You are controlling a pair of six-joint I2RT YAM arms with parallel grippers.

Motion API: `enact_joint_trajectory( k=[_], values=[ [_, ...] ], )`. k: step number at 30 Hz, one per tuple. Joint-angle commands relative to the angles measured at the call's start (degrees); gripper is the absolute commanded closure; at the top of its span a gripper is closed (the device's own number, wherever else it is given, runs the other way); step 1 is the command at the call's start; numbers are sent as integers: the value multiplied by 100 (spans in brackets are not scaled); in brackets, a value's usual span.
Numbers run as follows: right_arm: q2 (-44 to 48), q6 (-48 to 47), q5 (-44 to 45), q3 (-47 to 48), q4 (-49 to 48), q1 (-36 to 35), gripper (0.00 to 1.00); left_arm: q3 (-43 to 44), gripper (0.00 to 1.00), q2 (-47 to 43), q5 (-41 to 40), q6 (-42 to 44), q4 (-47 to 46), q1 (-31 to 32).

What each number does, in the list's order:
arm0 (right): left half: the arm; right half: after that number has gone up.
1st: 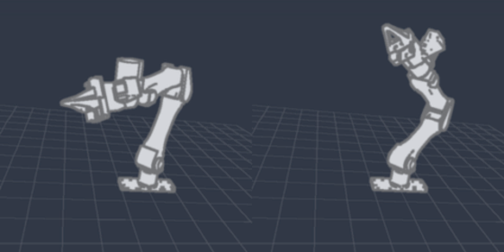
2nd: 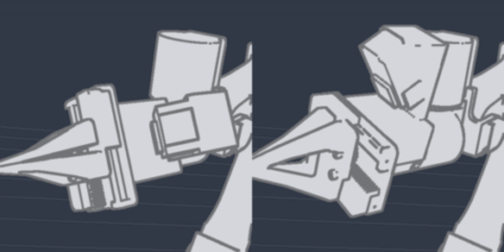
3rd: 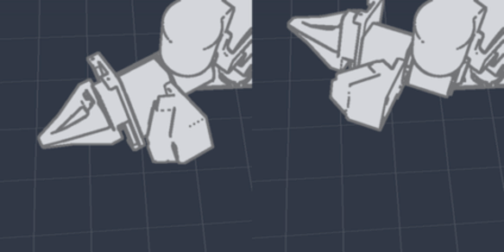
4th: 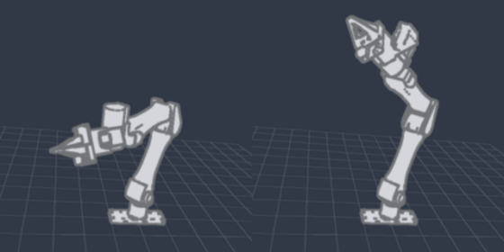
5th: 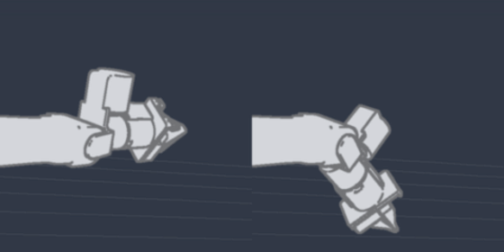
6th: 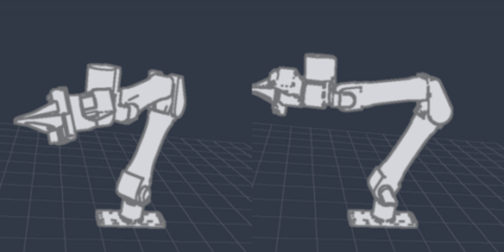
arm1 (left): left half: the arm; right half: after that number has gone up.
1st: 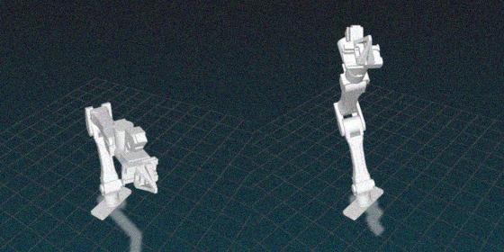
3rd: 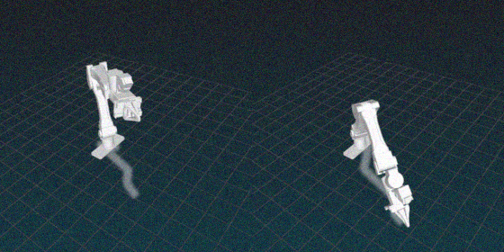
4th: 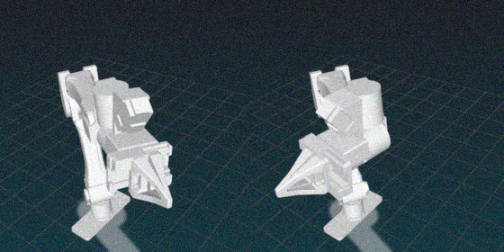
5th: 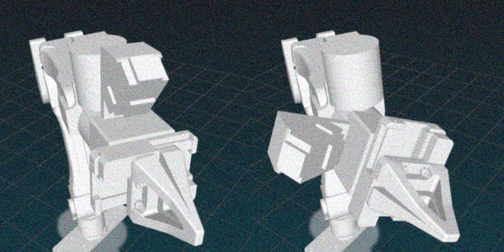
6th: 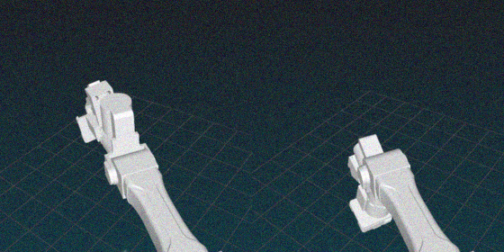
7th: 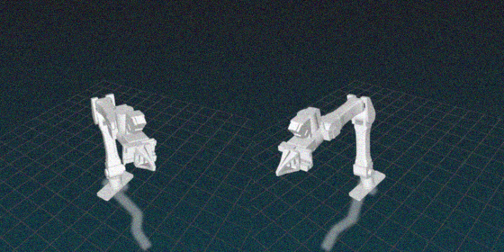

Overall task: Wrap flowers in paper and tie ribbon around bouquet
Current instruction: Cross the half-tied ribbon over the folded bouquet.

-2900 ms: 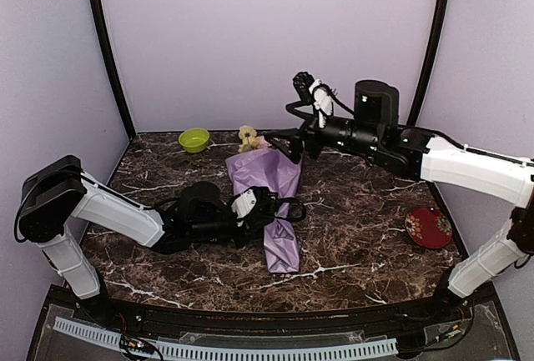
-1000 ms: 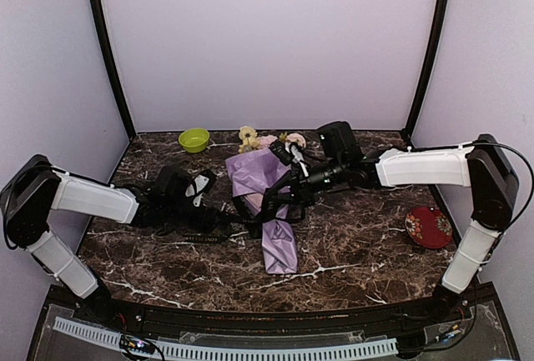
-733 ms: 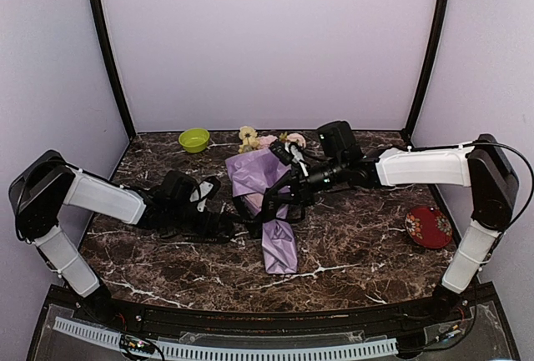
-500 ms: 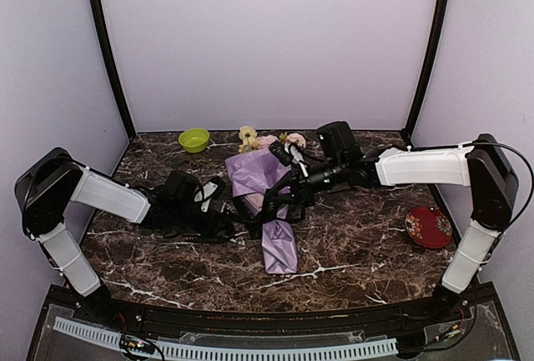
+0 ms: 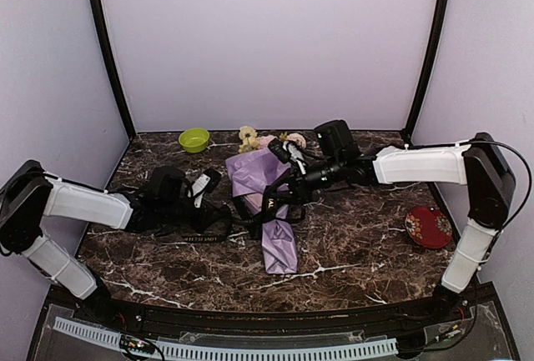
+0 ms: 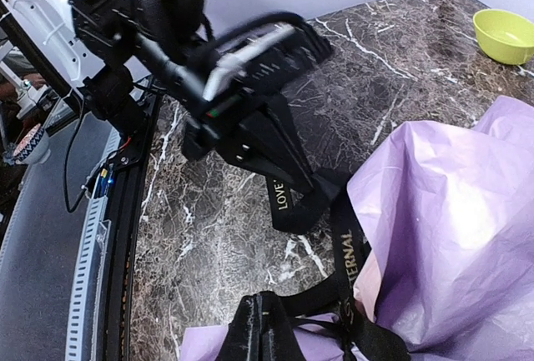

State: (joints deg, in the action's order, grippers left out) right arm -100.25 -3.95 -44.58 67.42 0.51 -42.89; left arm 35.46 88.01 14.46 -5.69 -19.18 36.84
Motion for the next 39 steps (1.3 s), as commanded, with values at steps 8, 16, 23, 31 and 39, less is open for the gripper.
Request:
enact_joint_trajectory(
  k=[8, 16, 23, 31, 39],
  values=[
    [-235, 511, 611, 466, -362, 239, 100, 88, 100, -2025, 891, 1427, 506, 1255],
    [-352, 515, 758, 740, -236, 342, 100, 1558, 100, -1111, 1960, 1578, 629, 2051],
    [-302, 391, 863, 742, -16, 376, 100, 3395, 100, 604, 2461, 1761, 677, 2567],
    [-133, 272, 939, 595, 114, 378, 100, 4336, 100, 1852, 2755, 1717, 521, 2770],
    [-118, 277, 870, 593, 149, 377, 100, 4462, 98, 2512, 1981, 2456, 1235, 2899]
  ],
)
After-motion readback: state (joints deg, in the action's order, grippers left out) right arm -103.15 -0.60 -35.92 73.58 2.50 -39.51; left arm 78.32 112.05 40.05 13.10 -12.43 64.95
